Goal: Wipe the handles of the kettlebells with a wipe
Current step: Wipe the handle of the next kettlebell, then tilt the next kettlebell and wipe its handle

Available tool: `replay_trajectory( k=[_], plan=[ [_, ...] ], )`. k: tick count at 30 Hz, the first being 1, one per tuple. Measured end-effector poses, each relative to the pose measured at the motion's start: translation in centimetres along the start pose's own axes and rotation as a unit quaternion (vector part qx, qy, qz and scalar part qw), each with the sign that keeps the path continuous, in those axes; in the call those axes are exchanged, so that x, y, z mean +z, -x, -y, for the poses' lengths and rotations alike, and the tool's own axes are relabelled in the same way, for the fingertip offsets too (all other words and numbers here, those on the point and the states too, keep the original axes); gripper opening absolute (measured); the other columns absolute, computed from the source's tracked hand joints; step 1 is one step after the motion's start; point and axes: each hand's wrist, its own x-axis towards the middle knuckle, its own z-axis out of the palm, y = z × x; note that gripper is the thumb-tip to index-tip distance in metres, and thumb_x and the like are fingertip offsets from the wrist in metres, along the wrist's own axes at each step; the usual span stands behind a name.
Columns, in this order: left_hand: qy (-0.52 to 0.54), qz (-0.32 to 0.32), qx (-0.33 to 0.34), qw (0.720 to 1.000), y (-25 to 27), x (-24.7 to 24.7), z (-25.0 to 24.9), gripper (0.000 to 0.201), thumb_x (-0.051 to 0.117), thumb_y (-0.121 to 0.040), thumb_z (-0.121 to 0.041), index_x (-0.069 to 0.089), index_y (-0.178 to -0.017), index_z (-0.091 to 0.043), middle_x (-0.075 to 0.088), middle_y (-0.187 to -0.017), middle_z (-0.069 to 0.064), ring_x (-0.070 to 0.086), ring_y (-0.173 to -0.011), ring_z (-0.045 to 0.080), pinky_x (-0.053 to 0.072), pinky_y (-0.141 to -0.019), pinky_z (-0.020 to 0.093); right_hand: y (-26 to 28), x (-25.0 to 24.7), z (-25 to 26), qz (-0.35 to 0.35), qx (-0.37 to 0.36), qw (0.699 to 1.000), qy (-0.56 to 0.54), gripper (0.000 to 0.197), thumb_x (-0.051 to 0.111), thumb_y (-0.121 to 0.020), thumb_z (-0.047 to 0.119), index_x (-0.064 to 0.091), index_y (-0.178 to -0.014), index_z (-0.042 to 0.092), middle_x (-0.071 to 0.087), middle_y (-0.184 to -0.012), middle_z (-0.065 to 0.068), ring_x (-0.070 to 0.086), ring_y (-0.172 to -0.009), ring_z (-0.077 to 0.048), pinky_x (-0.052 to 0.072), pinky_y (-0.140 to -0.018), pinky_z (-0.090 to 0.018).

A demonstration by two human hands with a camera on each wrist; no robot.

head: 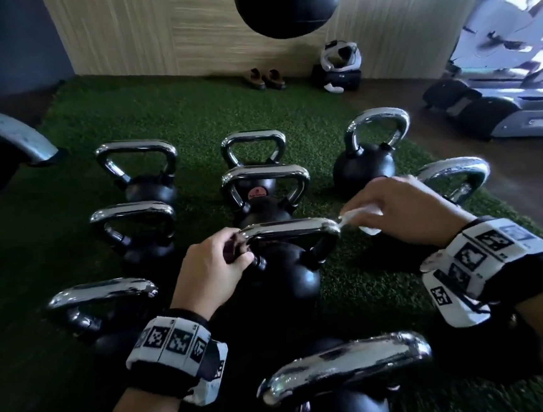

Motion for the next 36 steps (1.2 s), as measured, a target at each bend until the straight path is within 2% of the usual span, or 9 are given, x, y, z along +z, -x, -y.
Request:
replay_trajectory(
  k=[3,5,8,13,20,24,26,29,36],
  plan=[
    [0.036,0.028,-0.037,0.998,1.2,-0.5,-0.4,0.044,0.071,-0.093,-0.029,0.06,-0.136,-0.029,0.076,-0.117,-0.001,0.073,-0.107,0.019,0.056,-0.094,0.032,2.6,-2.5,1.8,-0.012,0.045,0.999,-0.001,0.012,0.078,-0.084,0.042,0.078,-0.095,0.045,0.071,-0.088,0.027,0.062,-0.086,0.013,0.041,-0.075,-0.003],
    [0.067,0.043,-0.056,0.995,3.2,-1.1,-0.7,0.054,0.066,-0.097,-0.019,0.051,-0.148,-0.029,0.071,-0.131,0.002,0.071,-0.114,0.02,0.054,-0.102,0.037,4.4,-3.7,3.3,-0.008,0.079,0.997,-0.012,0.016,0.077,-0.084,0.04,0.078,-0.099,0.046,0.075,-0.094,0.019,0.067,-0.085,0.0,0.053,-0.082,-0.02],
    [0.083,0.067,-0.048,0.993,6.9,-1.6,-0.6,0.044,0.057,-0.1,-0.009,0.063,-0.135,-0.035,0.072,-0.122,-0.012,0.072,-0.107,0.014,0.055,-0.098,0.033,7.2,-4.4,6.2,0.005,0.121,0.992,-0.045,0.021,0.076,-0.085,0.033,0.078,-0.101,0.045,0.076,-0.097,0.016,0.072,-0.085,-0.007,0.061,-0.081,-0.041],
    [0.105,0.184,-0.052,0.976,10.2,-0.9,-0.9,0.052,0.043,-0.1,-0.001,0.069,-0.123,-0.04,0.074,-0.112,-0.015,0.07,-0.096,0.0,0.047,-0.077,0.009,11.2,-3.9,10.6,-0.014,0.148,0.985,-0.088,0.025,0.075,-0.081,0.026,0.08,-0.103,0.037,0.074,-0.103,0.015,0.072,-0.093,-0.008,0.059,-0.085,-0.045],
    [0.067,0.304,-0.02,0.95,14.0,-0.9,-2.0,0.041,0.062,-0.091,-0.018,0.064,-0.101,-0.057,0.07,-0.088,-0.018,0.066,-0.079,-0.002,0.048,-0.065,0.012,16.2,-3.9,12.5,-0.044,0.134,0.977,-0.162,0.045,0.064,-0.07,0.026,0.078,-0.112,0.035,0.066,-0.113,0.009,0.072,-0.09,-0.016,0.06,-0.075,-0.039],
    [0.008,0.382,-0.016,0.924,15.4,-0.3,-1.9,0.064,0.085,-0.073,-0.044,0.045,-0.121,-0.06,0.049,-0.125,-0.03,0.052,-0.114,-0.003,0.043,-0.095,0.016,17.9,-2.0,11.6,-0.116,0.11,0.972,-0.17,0.041,0.066,-0.076,0.031,0.075,-0.115,0.04,0.066,-0.115,0.014,0.072,-0.093,-0.017,0.059,-0.084,-0.049],
    [0.008,0.362,-0.036,0.931,16.1,0.2,-2.1,0.083,0.085,-0.065,-0.065,0.041,-0.134,-0.055,0.045,-0.13,-0.033,0.047,-0.123,-0.001,0.039,-0.103,0.019,18.5,-0.9,11.7,-0.138,0.077,0.972,-0.174,0.039,0.073,-0.082,0.018,0.077,-0.116,0.036,0.067,-0.114,0.016,0.071,-0.094,-0.01,0.059,-0.089,-0.038],
    [0.04,0.302,-0.073,0.95,17.6,0.7,-3.4,0.06,0.087,-0.067,-0.063,0.043,-0.108,-0.057,0.046,-0.108,-0.038,0.048,-0.107,-0.011,0.036,-0.081,0.001,19.1,0.8,12.4,-0.194,0.016,0.974,-0.118,0.038,0.076,-0.085,0.003,0.079,-0.115,0.026,0.07,-0.106,0.017,0.065,-0.092,0.006,0.046,-0.083,-0.004],
    [0.115,0.197,-0.113,0.967,19.5,2.3,-4.4,0.06,0.094,-0.063,-0.053,0.049,-0.101,-0.058,0.06,-0.101,-0.035,0.048,-0.084,-0.034,0.038,-0.075,-0.007,18.2,5.1,12.5,-0.233,-0.062,0.969,-0.05,0.041,0.065,-0.087,-0.006,0.075,-0.119,0.017,0.061,-0.1,0.001,0.056,-0.087,-0.024,0.051,-0.077,-0.031]
  ],
)
